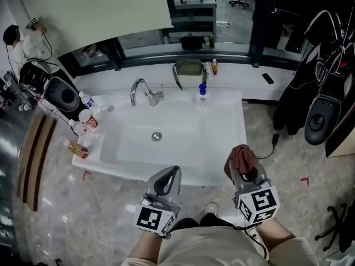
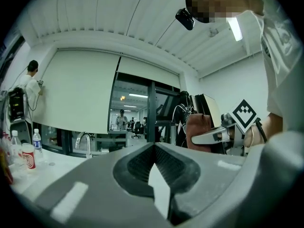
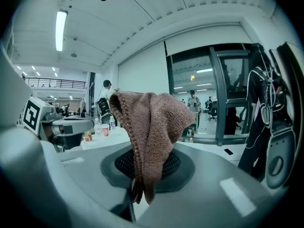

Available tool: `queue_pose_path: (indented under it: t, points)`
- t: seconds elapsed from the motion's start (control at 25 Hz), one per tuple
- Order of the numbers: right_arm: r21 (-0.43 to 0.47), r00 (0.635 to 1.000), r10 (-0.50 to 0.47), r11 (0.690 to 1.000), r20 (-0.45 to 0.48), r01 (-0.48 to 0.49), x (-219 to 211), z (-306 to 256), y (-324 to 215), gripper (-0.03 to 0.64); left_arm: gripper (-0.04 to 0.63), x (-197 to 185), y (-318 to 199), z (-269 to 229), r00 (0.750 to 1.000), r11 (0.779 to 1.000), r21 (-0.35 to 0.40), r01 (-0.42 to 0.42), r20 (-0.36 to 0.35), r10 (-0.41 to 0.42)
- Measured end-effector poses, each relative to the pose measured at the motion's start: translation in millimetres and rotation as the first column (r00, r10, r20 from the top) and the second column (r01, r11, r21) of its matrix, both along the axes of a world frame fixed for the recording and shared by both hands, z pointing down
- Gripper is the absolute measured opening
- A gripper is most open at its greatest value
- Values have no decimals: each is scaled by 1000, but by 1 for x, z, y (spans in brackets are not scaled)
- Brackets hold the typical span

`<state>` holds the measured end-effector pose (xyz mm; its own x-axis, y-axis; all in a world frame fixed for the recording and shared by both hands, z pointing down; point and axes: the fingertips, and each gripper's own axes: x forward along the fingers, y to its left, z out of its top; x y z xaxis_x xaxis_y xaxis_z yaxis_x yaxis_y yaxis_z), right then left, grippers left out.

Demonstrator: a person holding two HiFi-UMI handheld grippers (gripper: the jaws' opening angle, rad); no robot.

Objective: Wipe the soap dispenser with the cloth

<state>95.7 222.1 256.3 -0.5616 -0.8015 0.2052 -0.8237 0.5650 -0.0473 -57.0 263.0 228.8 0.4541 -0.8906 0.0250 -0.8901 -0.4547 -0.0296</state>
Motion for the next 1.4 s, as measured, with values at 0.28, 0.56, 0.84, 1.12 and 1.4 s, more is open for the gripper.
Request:
queue_pose_path:
  t: [0.28, 0.56, 0.84, 1.12, 1.4]
  points:
    - [-54, 1000, 22, 998, 19, -21, 9, 20, -72, 78, 0, 6, -68, 27, 999, 997, -72, -9, 36, 12]
    - [-114, 998, 54, 992, -30, -57, -10, 47, -144, 78, 0, -16, -161, 66, 997, 992, -110, -59, 43, 64]
    - [-202, 992, 97, 973, -75, -111, -35, 86, -213, 78, 0, -37, -251, 105, 985, 976, -160, -147, 63, 158]
    - [-309, 990, 64, 946, -128, -101, -62, 141, -267, 78, 32, -36, -330, 164, 960, 937, -253, -241, 78, 269]
    - [-448, 988, -67, 894, -141, -3, -80, 206, -291, 78, 163, -10, -388, 203, 917, 892, -296, -342, 104, 386]
